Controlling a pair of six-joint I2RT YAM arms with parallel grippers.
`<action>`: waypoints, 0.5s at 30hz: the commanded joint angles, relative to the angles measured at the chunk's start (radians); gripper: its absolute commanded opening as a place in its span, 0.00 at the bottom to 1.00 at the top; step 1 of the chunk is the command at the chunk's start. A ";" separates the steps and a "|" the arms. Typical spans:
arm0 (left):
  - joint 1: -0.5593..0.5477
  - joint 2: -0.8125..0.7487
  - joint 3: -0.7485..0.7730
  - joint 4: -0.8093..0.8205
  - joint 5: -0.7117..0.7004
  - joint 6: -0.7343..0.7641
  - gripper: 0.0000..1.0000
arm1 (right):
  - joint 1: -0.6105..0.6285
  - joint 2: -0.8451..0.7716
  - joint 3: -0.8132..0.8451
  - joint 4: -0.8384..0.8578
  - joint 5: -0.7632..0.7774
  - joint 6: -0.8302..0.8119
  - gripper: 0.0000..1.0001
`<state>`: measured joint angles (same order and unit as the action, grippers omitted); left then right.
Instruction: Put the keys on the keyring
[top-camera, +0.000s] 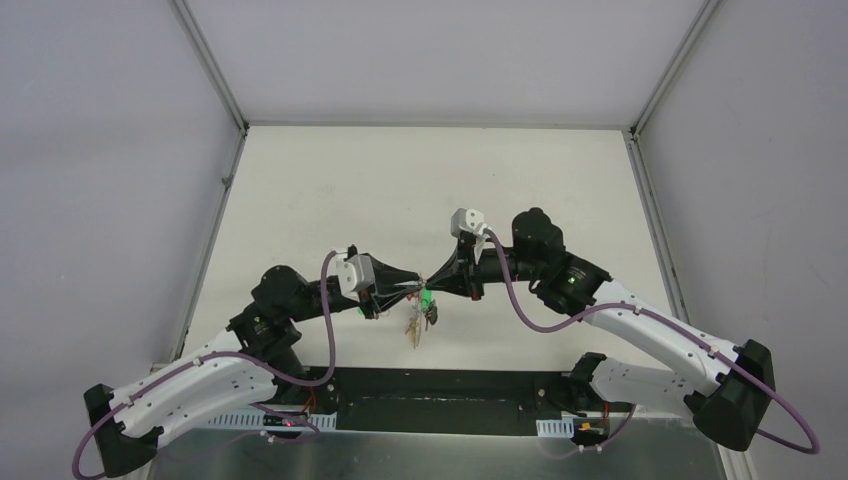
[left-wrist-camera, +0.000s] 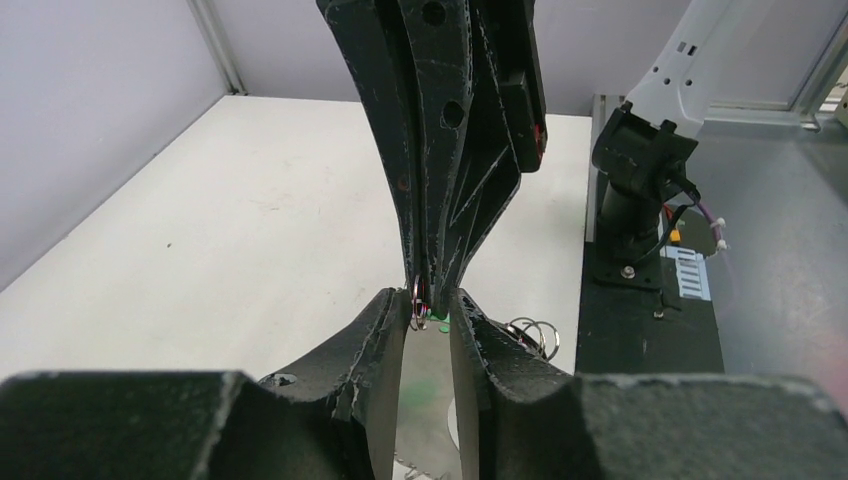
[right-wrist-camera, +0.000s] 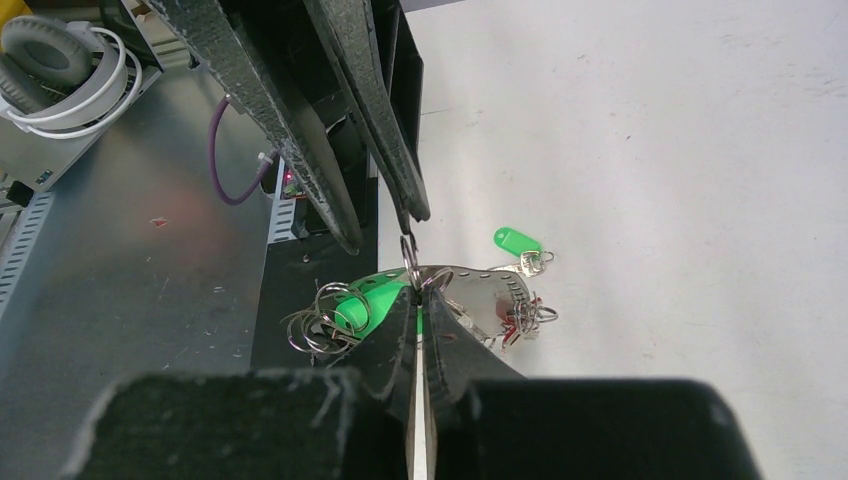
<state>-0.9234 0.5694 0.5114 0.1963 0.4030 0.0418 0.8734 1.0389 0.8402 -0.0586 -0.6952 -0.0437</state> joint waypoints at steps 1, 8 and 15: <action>-0.006 0.009 0.048 -0.054 0.028 0.046 0.24 | 0.003 -0.017 0.016 0.042 -0.021 -0.012 0.00; -0.007 0.070 0.067 -0.044 0.044 0.053 0.19 | 0.003 -0.014 0.025 0.035 -0.035 -0.014 0.00; -0.007 0.091 0.062 -0.018 0.072 0.053 0.00 | 0.003 -0.022 0.027 0.029 -0.027 -0.017 0.00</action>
<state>-0.9234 0.6529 0.5430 0.1493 0.4290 0.0902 0.8730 1.0389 0.8402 -0.1184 -0.6964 -0.0509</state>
